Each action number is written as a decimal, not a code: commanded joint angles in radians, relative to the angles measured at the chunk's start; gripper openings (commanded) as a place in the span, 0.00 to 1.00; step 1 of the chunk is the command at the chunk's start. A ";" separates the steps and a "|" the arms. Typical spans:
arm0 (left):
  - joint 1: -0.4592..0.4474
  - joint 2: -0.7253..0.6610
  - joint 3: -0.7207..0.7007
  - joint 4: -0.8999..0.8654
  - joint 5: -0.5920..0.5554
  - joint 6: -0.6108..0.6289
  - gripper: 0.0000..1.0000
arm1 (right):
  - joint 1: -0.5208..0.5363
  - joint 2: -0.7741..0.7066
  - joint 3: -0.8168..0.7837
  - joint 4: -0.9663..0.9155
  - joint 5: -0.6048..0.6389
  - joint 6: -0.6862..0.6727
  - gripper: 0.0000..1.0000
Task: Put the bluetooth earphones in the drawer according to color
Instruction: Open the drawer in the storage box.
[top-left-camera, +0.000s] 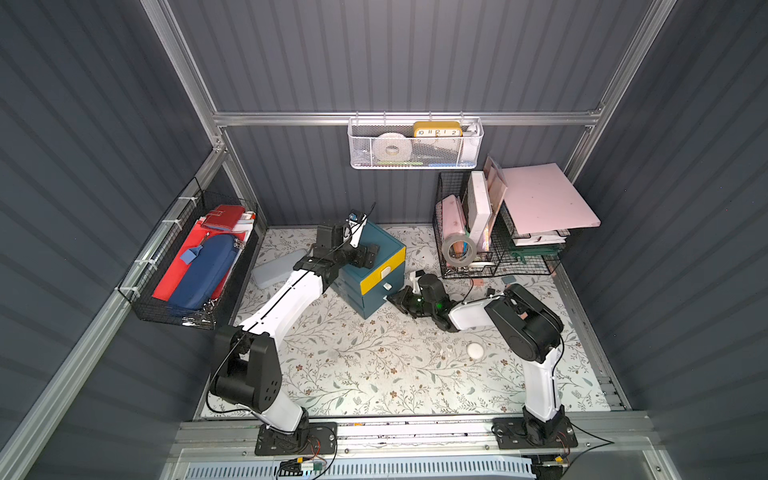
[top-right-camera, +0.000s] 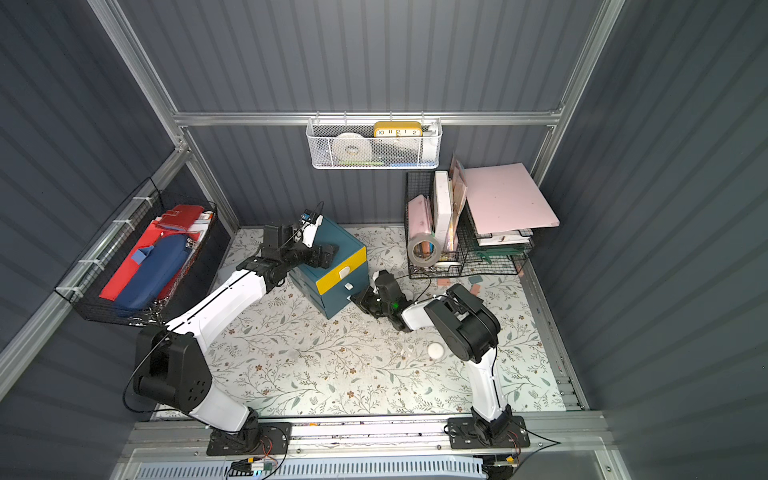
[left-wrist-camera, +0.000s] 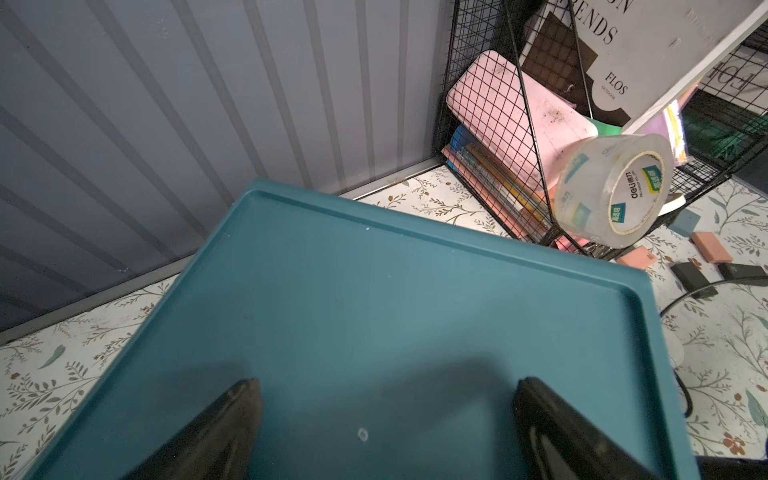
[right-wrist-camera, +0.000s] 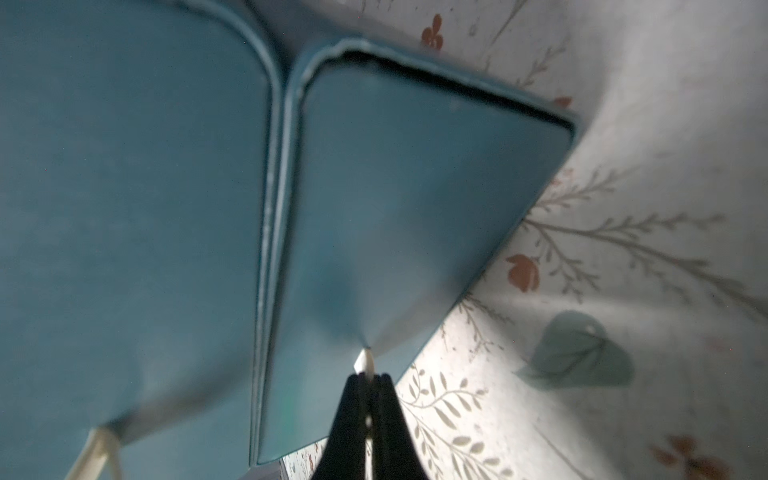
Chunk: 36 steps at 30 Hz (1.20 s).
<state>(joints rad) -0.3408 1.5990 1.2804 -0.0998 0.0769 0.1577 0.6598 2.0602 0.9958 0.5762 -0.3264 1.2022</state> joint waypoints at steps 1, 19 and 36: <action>-0.015 0.039 -0.034 -0.193 -0.016 0.028 0.99 | -0.012 -0.026 -0.030 -0.015 -0.003 0.008 0.00; -0.015 0.042 -0.033 -0.193 -0.013 0.026 0.99 | -0.036 -0.174 -0.169 -0.156 -0.011 -0.033 0.00; -0.015 0.042 -0.033 -0.195 -0.011 0.025 0.99 | -0.052 -0.272 -0.221 -0.276 -0.001 -0.069 0.00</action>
<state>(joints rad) -0.3408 1.5990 1.2804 -0.1005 0.0772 0.1577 0.6170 1.8015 0.7872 0.3416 -0.3408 1.1534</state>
